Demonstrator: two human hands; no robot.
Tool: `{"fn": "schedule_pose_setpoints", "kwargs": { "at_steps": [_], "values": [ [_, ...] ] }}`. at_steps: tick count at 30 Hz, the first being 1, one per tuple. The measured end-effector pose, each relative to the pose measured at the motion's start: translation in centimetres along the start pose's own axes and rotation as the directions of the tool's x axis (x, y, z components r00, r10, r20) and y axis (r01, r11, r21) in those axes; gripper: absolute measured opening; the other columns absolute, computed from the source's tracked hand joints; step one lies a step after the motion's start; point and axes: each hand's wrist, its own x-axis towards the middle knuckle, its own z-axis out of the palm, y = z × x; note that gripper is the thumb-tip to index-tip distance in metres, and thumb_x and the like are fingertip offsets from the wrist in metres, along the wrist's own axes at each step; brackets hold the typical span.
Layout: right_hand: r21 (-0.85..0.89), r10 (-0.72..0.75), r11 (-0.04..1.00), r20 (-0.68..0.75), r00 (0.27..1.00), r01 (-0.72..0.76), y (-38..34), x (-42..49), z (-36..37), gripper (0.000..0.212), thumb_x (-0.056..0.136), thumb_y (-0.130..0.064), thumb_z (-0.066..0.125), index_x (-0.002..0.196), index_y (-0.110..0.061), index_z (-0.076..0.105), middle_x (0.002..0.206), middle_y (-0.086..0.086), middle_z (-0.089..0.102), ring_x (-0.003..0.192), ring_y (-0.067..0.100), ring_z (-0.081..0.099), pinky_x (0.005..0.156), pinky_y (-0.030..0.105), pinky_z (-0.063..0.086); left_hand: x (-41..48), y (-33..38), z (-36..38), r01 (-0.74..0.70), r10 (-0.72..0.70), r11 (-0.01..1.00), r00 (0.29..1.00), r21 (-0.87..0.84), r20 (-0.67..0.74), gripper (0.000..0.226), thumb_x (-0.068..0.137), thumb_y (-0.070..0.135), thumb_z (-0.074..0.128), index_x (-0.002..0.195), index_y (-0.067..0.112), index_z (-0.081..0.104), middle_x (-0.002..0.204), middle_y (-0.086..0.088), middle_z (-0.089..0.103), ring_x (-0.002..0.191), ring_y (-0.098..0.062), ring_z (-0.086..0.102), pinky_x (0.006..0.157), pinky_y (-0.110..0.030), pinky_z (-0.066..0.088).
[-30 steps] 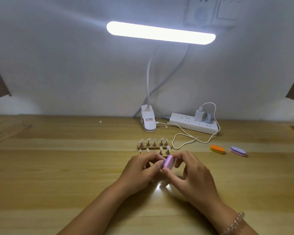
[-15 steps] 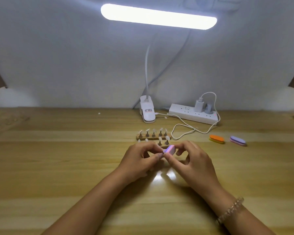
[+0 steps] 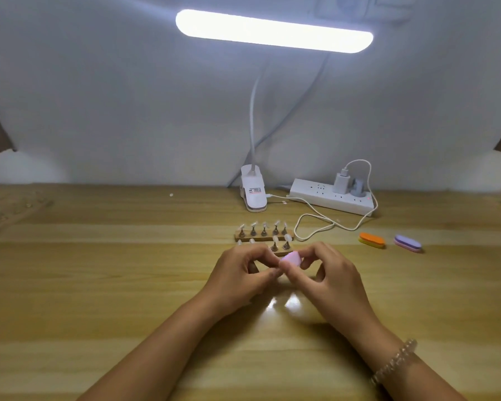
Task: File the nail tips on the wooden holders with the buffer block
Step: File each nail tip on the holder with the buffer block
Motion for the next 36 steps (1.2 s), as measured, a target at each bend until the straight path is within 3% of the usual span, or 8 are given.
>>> {"fn": "schedule_pose_setpoints", "kwargs": {
  "at_steps": [5, 8, 12, 15, 22, 26, 31, 36],
  "values": [
    [-0.041, -0.080, 0.996, 0.042, 0.996, 0.082, -0.3, -0.4, 0.3, 0.032, 0.077, -0.060, 0.070, 0.085, -0.031, 0.059, 0.082, -0.015, 0.055, 0.064, 0.005, 0.050, 0.056, 0.022, 0.042, 0.1, -0.1, -0.1, -0.018, 0.019, 1.000, 1.000, 0.004, -0.012, 0.005, 0.076, 0.022, 0.075, 0.076, 0.027, 0.072, 0.063, 0.020, 0.063, 0.048, -0.011, 0.051, 0.049, -0.022, 0.037],
    [0.031, 0.040, 0.999, -0.002, 0.999, -0.040, 0.4, 0.3, 0.0, 0.027, 0.077, -0.051, 0.072, 0.083, -0.026, 0.062, 0.081, -0.010, 0.058, 0.069, 0.006, 0.051, 0.060, 0.024, 0.041, 0.1, -0.3, 0.1, -0.042, 0.042, 0.999, 0.999, 0.030, 0.007, 0.012, 0.084, 0.019, 0.078, 0.080, 0.029, 0.073, 0.062, 0.024, 0.065, 0.045, -0.004, 0.052, 0.049, -0.018, 0.037],
    [0.080, 0.015, 0.997, -0.012, 1.000, -0.014, 0.4, 0.3, -0.2, 0.023, 0.081, -0.051, 0.068, 0.090, -0.030, 0.064, 0.086, -0.011, 0.059, 0.065, 0.006, 0.051, 0.059, 0.020, 0.039, 0.3, -0.3, 0.1, -0.024, 0.024, 1.000, 1.000, -0.012, 0.012, 0.003, 0.089, 0.018, 0.073, 0.089, 0.020, 0.076, 0.081, 0.012, 0.073, 0.047, -0.008, 0.058, 0.050, -0.021, 0.042],
    [0.045, -0.113, 0.993, 0.084, 0.990, 0.110, -0.5, -0.4, 0.1, 0.032, 0.080, -0.057, 0.061, 0.102, -0.033, 0.063, 0.092, -0.017, 0.059, 0.061, 0.010, 0.052, 0.057, 0.021, 0.045, 0.2, -0.3, 0.1, -0.027, 0.027, 1.000, 0.999, -0.011, 0.023, 0.009, 0.089, 0.013, 0.069, 0.089, 0.021, 0.074, 0.079, 0.012, 0.071, 0.048, -0.009, 0.059, 0.049, -0.020, 0.042],
    [-0.018, -0.152, 0.988, 0.061, 0.986, 0.154, -0.6, -0.4, 0.1, 0.034, 0.079, -0.056, 0.066, 0.106, -0.034, 0.065, 0.091, -0.018, 0.057, 0.058, 0.008, 0.051, 0.057, 0.026, 0.046, 0.1, -0.5, 0.1, -0.026, 0.027, 0.999, 0.999, -0.024, 0.043, 0.013, 0.089, 0.013, 0.064, 0.092, 0.022, 0.072, 0.085, 0.007, 0.072, 0.058, -0.028, 0.065, 0.056, -0.037, 0.053],
    [0.023, -0.103, 0.994, 0.013, 0.995, 0.103, -0.7, -0.1, -0.3, 0.046, 0.075, -0.067, 0.060, 0.106, -0.033, 0.067, 0.091, -0.017, 0.058, 0.054, 0.011, 0.051, 0.059, 0.033, 0.049, 0.2, -0.6, 0.1, -0.034, 0.034, 0.999, 0.998, -0.004, 0.056, 0.014, 0.091, 0.019, 0.060, 0.094, 0.027, 0.071, 0.082, 0.012, 0.068, 0.058, -0.020, 0.065, 0.060, -0.044, 0.056],
    [-0.037, -0.179, 0.983, 0.073, 0.981, 0.182, -1.0, -0.4, 0.1, 0.036, 0.079, -0.054, 0.069, 0.109, -0.033, 0.065, 0.093, -0.019, 0.059, 0.055, 0.010, 0.050, 0.056, 0.032, 0.049, 0.3, -0.6, 0.1, -0.037, 0.036, 0.999, 0.997, 0.004, 0.065, 0.016, 0.094, 0.016, 0.057, 0.098, 0.023, 0.071, 0.087, 0.008, 0.071, 0.060, -0.025, 0.066, 0.063, -0.041, 0.055],
    [-0.032, -0.098, 0.995, 0.013, 0.995, 0.099, -0.5, -0.1, -0.2, 0.038, 0.075, -0.056, 0.069, 0.105, -0.032, 0.066, 0.092, -0.019, 0.058, 0.056, 0.007, 0.050, 0.057, 0.030, 0.047, 0.2, -0.5, 0.3, -0.033, 0.032, 0.999, 0.998, 0.017, 0.055, 0.014, 0.091, 0.024, 0.056, 0.087, 0.034, 0.066, 0.079, 0.016, 0.066, 0.057, -0.017, 0.064, 0.063, -0.037, 0.052]
  ]
}}
